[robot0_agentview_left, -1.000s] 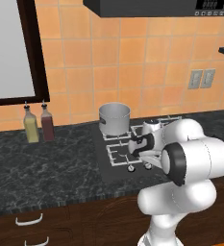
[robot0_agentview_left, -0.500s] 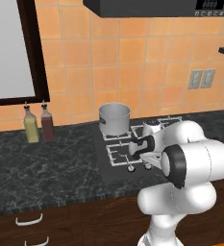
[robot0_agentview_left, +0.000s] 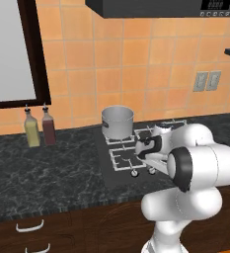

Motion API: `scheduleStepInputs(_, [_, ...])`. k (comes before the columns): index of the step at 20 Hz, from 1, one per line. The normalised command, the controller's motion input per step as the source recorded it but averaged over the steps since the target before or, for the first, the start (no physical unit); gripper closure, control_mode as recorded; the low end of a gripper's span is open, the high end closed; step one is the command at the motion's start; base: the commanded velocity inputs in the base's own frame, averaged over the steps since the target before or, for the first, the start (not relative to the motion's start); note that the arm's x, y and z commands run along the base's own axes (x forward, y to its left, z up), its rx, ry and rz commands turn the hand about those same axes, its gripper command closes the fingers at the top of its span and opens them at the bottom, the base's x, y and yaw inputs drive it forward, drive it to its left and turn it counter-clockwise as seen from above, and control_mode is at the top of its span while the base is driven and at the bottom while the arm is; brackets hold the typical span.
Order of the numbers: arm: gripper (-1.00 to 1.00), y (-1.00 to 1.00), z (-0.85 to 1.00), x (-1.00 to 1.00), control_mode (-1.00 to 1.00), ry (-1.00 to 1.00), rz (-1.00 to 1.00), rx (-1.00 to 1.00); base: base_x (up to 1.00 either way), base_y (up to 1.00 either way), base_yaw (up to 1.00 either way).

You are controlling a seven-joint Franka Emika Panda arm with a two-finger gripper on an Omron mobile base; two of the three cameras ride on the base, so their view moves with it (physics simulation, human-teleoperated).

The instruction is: Turn off the rear left burner of the stove.

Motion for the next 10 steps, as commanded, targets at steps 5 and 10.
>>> scheduleStepInputs(5, [1.00,0.00,-0.08,0.00,-1.00,0.00,-0.39,0.15,0.00,0.00,0.00])
scheduleStepInputs(10, [1.00,0.05,-0.28,0.00,-1.00,0.01,-0.59,0.02,0.00,0.00,0.00])
